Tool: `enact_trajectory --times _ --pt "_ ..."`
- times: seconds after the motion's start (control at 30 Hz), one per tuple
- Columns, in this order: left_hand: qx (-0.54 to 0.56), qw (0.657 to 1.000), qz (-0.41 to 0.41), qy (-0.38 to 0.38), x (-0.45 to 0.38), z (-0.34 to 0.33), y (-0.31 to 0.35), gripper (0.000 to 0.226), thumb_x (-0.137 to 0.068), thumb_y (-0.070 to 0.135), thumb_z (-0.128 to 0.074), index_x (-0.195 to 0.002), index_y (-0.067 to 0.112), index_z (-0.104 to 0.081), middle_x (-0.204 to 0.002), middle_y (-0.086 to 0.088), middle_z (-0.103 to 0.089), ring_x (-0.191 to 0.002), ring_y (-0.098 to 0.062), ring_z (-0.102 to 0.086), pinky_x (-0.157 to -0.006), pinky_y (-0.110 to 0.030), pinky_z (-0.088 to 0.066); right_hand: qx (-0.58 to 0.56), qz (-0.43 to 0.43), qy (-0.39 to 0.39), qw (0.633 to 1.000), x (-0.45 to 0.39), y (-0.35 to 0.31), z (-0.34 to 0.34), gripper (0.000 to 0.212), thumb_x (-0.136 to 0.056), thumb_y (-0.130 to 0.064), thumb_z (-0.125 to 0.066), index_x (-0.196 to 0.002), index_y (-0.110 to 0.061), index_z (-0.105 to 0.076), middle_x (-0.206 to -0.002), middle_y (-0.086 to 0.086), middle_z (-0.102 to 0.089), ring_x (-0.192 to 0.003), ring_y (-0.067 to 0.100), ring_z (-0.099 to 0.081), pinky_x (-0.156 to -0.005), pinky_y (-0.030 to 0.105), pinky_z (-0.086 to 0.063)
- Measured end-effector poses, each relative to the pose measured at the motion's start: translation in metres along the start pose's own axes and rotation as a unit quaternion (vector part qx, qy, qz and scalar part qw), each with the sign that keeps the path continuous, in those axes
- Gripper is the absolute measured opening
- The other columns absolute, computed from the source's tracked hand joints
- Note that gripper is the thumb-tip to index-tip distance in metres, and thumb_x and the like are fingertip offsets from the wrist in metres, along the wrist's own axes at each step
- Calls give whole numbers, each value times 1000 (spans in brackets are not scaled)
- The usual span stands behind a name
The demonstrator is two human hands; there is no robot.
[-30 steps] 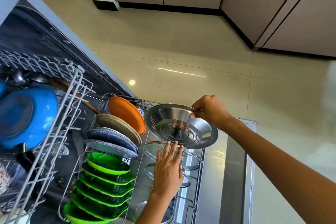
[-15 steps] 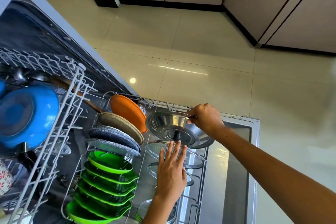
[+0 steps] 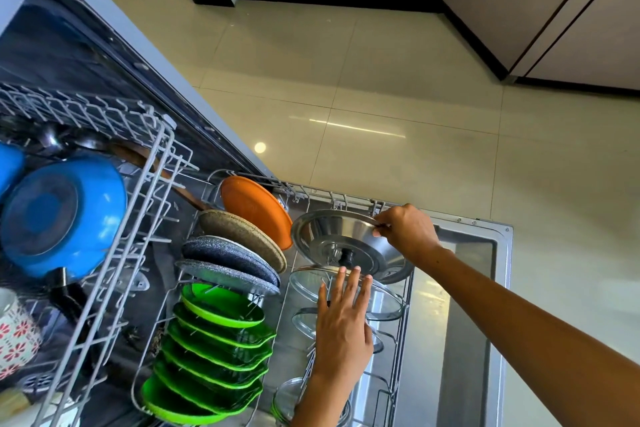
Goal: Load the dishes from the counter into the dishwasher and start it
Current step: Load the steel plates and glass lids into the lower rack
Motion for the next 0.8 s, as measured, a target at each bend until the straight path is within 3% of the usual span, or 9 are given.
enact_trajectory --times 0.37,0.5,0.63,0.7,0.8 --pt "13 1000 -3 4 -3 1 0 91 -53 24 -86 -137 20 -49 -145 -5 -44 -135 -27 -38 -103 -52 -32 -11 -19 5 1000 5 12 -8 20 -91 -24 -59 -107 -15 -68 -96 9 -70 -87 28 -64 -72 29 -46" --pt "-9 1000 -4 -9 -8 -1 0 94 -50 29 -89 -136 19 -50 -143 -8 -47 -132 -30 -42 -101 -53 -33 -24 -42 -43 998 2 15 -11 29 -92 -18 -58 -121 -15 -59 -110 13 -66 -94 27 -63 -74 28 -46" --pt "-25 1000 7 -10 -20 -2 -3 87 -52 30 -88 -132 18 -56 -139 -10 -50 -128 -31 -47 -100 -53 -33 -34 -55 -20 998 10 18 -8 40 -91 -14 -59 -130 -13 -52 -117 15 -63 -98 31 -62 -81 34 -50" --pt "-16 1000 0 -7 -23 2 -1 78 -68 26 -81 -138 17 -48 -147 -11 -40 -134 -31 -38 -106 -52 -21 -24 -42 22 999 20 17 -2 40 -90 -12 -60 -130 -13 -53 -120 14 -63 -99 33 -62 -81 38 -52" --pt "8 1000 0 0 -21 11 2 60 -97 22 -48 -150 18 -22 -158 -7 -8 -146 -24 -5 -113 -41 8 -32 -12 99 995 43 10 14 36 -89 -7 -59 -125 -10 -57 -119 13 -63 -94 37 -64 -75 45 -54"
Point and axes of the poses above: each hand's wrist, its own x-axis away from the middle knuckle, its own z-axis out of the back of the hand, y = z × x, the point moved 5 cm from there along -x, towards the middle knuckle
